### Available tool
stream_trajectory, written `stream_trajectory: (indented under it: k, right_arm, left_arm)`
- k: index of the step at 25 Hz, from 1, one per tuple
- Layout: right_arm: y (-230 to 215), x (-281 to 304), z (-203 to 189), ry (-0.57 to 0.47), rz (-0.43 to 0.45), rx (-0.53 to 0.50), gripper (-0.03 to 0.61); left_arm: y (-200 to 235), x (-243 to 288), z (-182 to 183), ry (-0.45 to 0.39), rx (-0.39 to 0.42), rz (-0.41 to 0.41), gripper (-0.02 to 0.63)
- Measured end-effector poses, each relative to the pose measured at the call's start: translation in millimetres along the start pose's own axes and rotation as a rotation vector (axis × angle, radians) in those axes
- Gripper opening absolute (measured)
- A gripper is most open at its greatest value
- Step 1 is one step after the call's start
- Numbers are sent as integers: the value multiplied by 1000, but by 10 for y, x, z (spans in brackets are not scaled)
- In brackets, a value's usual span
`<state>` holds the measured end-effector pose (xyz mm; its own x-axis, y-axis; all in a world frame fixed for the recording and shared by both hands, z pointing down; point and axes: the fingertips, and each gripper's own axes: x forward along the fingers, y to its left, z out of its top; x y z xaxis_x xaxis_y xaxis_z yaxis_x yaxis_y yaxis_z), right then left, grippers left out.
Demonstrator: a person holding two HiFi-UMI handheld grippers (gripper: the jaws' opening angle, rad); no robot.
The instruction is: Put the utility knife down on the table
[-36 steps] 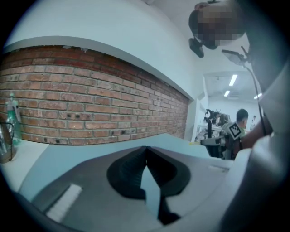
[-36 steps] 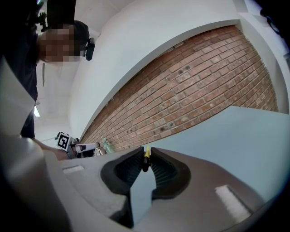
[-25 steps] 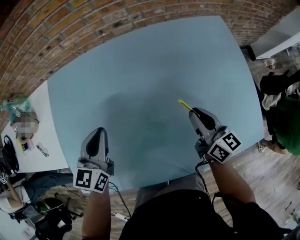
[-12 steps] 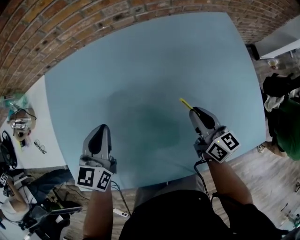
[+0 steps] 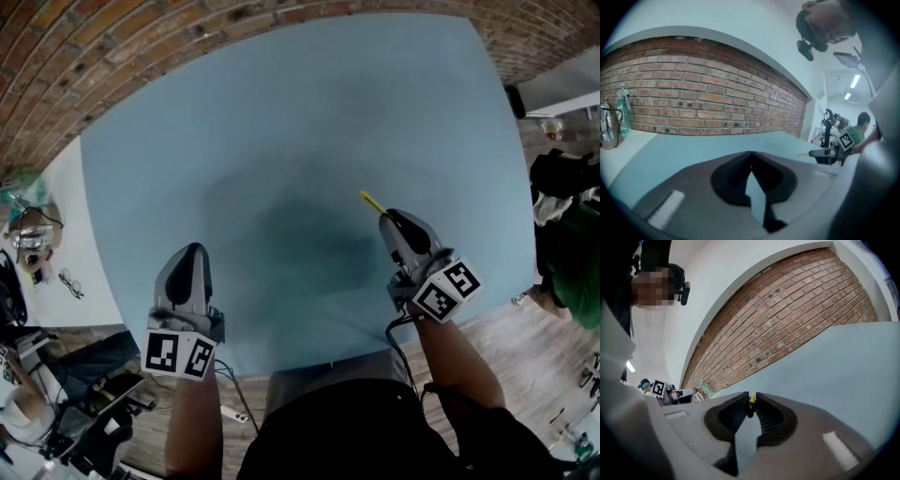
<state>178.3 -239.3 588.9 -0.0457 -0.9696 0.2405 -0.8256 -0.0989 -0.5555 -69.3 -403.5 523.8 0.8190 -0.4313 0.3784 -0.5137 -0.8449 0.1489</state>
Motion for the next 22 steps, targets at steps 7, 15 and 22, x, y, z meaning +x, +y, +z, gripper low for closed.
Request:
stream_trajectory:
  k: [7, 15, 22]
  right_arm:
    - [-58, 15, -87, 34, 3, 3, 52]
    - [-102, 53, -188, 80, 21, -1, 52]
    - [-117, 123, -294, 112, 38, -2, 52]
  left_arm:
    - [-23, 24, -130, 18, -24, 7, -9]
    - [-97, 88, -130, 7, -60, 8, -11]
    - [-115, 107, -202, 12, -98, 18, -9]
